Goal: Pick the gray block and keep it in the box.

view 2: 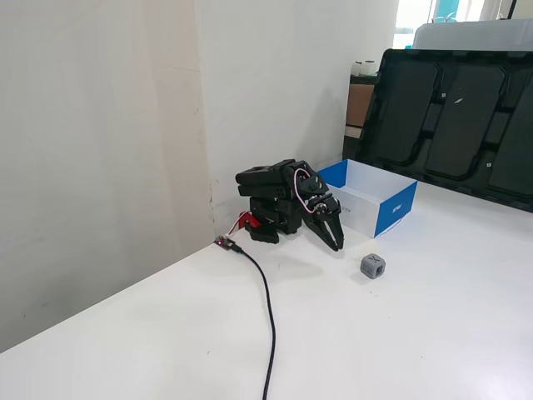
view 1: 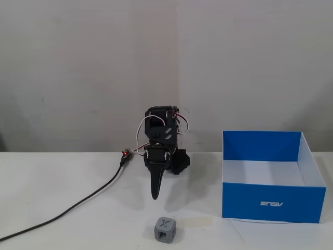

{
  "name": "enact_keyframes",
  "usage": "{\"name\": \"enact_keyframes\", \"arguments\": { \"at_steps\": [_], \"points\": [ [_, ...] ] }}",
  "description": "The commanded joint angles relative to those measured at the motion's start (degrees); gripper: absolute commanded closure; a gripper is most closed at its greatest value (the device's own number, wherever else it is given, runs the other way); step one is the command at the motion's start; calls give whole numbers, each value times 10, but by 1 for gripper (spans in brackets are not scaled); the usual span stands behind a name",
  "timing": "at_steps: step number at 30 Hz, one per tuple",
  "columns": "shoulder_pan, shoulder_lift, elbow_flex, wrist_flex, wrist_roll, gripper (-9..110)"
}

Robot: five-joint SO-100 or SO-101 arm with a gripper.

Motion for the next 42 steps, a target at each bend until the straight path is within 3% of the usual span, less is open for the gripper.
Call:
{"name": "enact_keyframes", "arguments": {
  "at_steps": [1, 9, 14, 19, 42],
  "points": [
    [2, 68, 4, 1, 4, 101],
    [2, 68, 4, 1, 4, 101],
    [-8, 68, 4, 1, 0, 95],
    [-2, 68, 4, 1, 4, 101],
    [-14, -12, -85, -9, 6, 101]
  ]
}}
